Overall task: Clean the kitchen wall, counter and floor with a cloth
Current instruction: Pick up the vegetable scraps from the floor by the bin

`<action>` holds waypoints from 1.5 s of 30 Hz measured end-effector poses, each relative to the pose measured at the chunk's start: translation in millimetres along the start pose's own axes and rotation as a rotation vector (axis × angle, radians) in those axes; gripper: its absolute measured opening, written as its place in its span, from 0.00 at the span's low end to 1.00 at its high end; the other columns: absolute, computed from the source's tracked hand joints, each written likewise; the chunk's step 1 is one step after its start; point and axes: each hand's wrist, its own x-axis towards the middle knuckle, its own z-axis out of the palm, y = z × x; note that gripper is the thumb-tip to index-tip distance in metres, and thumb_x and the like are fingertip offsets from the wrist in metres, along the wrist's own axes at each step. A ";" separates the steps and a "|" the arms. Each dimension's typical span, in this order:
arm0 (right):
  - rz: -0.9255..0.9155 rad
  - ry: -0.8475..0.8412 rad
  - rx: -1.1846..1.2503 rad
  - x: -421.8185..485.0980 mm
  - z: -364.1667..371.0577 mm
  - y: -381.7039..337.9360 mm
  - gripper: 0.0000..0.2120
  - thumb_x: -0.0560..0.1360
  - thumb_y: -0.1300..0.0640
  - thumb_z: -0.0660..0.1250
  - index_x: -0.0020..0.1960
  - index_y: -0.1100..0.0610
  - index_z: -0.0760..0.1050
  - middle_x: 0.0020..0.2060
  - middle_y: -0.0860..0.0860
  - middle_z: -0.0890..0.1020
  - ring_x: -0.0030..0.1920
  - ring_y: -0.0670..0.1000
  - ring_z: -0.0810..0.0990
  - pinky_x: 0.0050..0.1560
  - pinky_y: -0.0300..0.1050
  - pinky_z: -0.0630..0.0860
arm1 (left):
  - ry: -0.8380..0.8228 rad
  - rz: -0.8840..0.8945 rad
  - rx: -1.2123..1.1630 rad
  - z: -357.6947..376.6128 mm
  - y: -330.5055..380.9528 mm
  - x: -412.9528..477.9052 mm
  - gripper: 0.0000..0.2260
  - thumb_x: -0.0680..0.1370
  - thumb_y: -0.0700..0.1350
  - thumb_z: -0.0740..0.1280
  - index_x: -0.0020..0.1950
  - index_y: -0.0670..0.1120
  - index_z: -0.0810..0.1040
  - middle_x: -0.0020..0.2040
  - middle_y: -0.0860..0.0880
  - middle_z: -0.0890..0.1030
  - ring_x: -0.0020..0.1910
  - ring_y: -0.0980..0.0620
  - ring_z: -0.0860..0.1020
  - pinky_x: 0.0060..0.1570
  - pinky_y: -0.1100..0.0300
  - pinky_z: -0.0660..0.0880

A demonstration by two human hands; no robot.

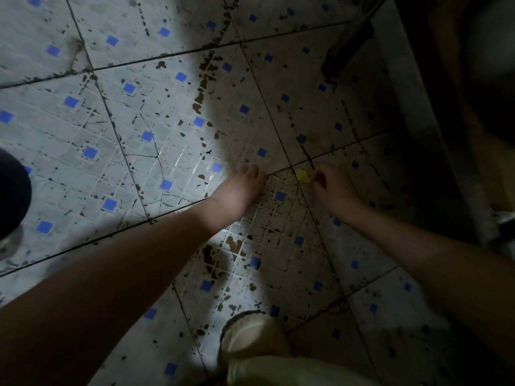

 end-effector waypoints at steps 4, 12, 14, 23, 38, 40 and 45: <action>-0.029 -0.004 0.021 -5.0 -4.6 -2.4 0.05 0.77 0.65 0.61 0.47 0.56 0.72 0.46 0.52 0.75 0.46 0.50 0.73 0.43 0.40 0.66 | -0.030 -0.038 -0.004 -2.3 4.3 4.7 0.13 0.77 0.35 0.60 0.61 0.41 0.68 0.57 0.41 0.72 0.56 0.42 0.71 0.51 0.51 0.69; -0.035 0.033 0.009 -10.8 -10.1 -2.2 0.05 0.77 0.64 0.62 0.47 0.55 0.72 0.45 0.50 0.73 0.44 0.48 0.72 0.37 0.37 0.65 | -0.076 -0.056 -0.022 -14.4 3.7 9.0 0.15 0.74 0.29 0.59 0.60 0.38 0.69 0.57 0.39 0.71 0.54 0.41 0.71 0.48 0.51 0.70; -0.031 0.020 0.009 -12.2 -9.5 -3.1 0.05 0.77 0.64 0.62 0.48 0.56 0.72 0.46 0.50 0.73 0.45 0.49 0.73 0.42 0.39 0.66 | -0.062 -0.049 -0.072 -20.9 -1.6 3.0 0.15 0.72 0.28 0.59 0.58 0.37 0.70 0.55 0.38 0.72 0.48 0.42 0.73 0.41 0.53 0.67; -0.140 0.034 -0.041 2.1 -4.7 -42.7 0.04 0.78 0.61 0.60 0.44 0.56 0.70 0.41 0.52 0.73 0.41 0.51 0.73 0.38 0.43 0.67 | 0.077 -0.170 -0.049 -55.9 -55.6 -39.8 0.15 0.70 0.26 0.64 0.53 0.39 0.71 0.52 0.40 0.71 0.48 0.43 0.73 0.44 0.54 0.72; -0.383 -0.035 -0.043 -1.6 5.5 -131.1 0.02 0.77 0.62 0.62 0.46 0.57 0.72 0.42 0.54 0.78 0.41 0.52 0.75 0.36 0.43 0.70 | 0.230 -0.397 0.085 -126.8 -112.5 -142.7 0.15 0.69 0.29 0.68 0.53 0.40 0.72 0.51 0.41 0.71 0.40 0.48 0.69 0.38 0.53 0.72; -0.391 -0.035 0.015 -4.0 2.2 -148.7 0.03 0.77 0.63 0.62 0.48 0.58 0.73 0.43 0.55 0.78 0.43 0.53 0.77 0.42 0.47 0.74 | 0.239 -0.399 0.091 -137.6 -113.3 -158.4 0.15 0.68 0.27 0.67 0.51 0.39 0.71 0.50 0.40 0.71 0.41 0.48 0.67 0.39 0.53 0.70; -0.531 0.074 -0.035 -9.8 -4.6 -198.5 0.05 0.75 0.68 0.63 0.48 0.63 0.76 0.47 0.59 0.79 0.47 0.57 0.78 0.44 0.46 0.73 | 0.289 -0.454 0.121 -162.0 -114.5 -194.1 0.15 0.70 0.25 0.63 0.53 0.38 0.71 0.51 0.40 0.70 0.46 0.43 0.71 0.45 0.49 0.72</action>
